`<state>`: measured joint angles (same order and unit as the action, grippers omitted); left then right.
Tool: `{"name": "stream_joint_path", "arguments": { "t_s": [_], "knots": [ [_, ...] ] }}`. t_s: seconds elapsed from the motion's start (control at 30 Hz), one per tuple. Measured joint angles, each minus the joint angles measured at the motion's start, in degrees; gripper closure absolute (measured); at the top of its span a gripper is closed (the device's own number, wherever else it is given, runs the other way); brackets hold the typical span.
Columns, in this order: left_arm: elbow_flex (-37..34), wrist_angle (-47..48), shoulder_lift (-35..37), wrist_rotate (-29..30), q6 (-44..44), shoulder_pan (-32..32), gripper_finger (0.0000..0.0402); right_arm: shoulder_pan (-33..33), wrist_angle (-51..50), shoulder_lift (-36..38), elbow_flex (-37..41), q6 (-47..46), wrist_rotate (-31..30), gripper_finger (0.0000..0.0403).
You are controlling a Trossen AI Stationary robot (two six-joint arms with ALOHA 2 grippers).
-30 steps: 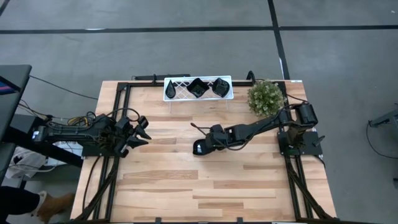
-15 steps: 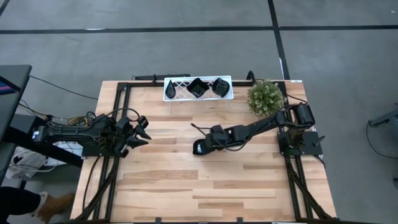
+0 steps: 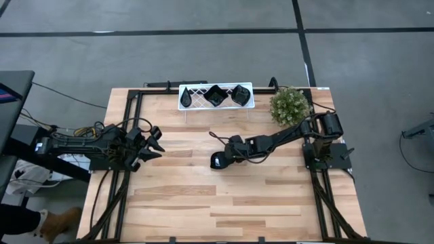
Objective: Pick & Place Mini shaped plates
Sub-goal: Stack the black leaf-shaped plate on top of the black leaf-shaped plates on the shelf
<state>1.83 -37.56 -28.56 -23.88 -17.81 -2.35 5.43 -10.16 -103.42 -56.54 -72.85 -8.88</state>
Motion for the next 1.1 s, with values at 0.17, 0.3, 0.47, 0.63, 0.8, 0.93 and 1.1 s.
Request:
{"name": "stream_joint_path", "arguments": {
  "t_s": [0.17, 0.3, 0.47, 0.63, 0.8, 0.93, 1.1],
  "knots": [
    [0.0, 0.0, 0.0, 0.0, -0.02, -0.02, 0.0305, 0.07, 0.44, 0.0, -0.02, 0.83, 0.0, 0.0331],
    [0.0, 0.0, 0.0, 0.0, -0.02, 0.0, 0.0305, 0.07, 0.42, 0.0, -0.01, 0.92, 0.0, 0.0357],
    [0.0, 0.0, 0.0, 0.0, -0.02, -0.02, 0.0305, 0.04, 0.57, 0.0, -0.02, 1.27, -0.05, 0.0396],
    [0.0, 0.0, 0.0, 0.0, -0.02, -0.02, 0.0305, 0.04, 0.55, 0.02, -0.02, 1.44, -0.07, 0.0395],
    [0.0, 0.0, 0.0, 0.0, -0.02, -0.01, 0.0305, 0.04, 0.55, 0.04, -0.02, 2.5, -0.07, 0.04],
    [0.0, 0.0, 0.0, 0.0, -0.02, -0.02, 0.0305, -0.02, 0.32, 0.04, -0.32, 3.53, 1.23, 0.04],
    [0.0, 0.0, 0.0, 0.0, -0.02, -0.01, 0.0305, -1.34, 0.13, 0.04, -1.86, 7.75, 4.81, 0.04]
  ]
}}
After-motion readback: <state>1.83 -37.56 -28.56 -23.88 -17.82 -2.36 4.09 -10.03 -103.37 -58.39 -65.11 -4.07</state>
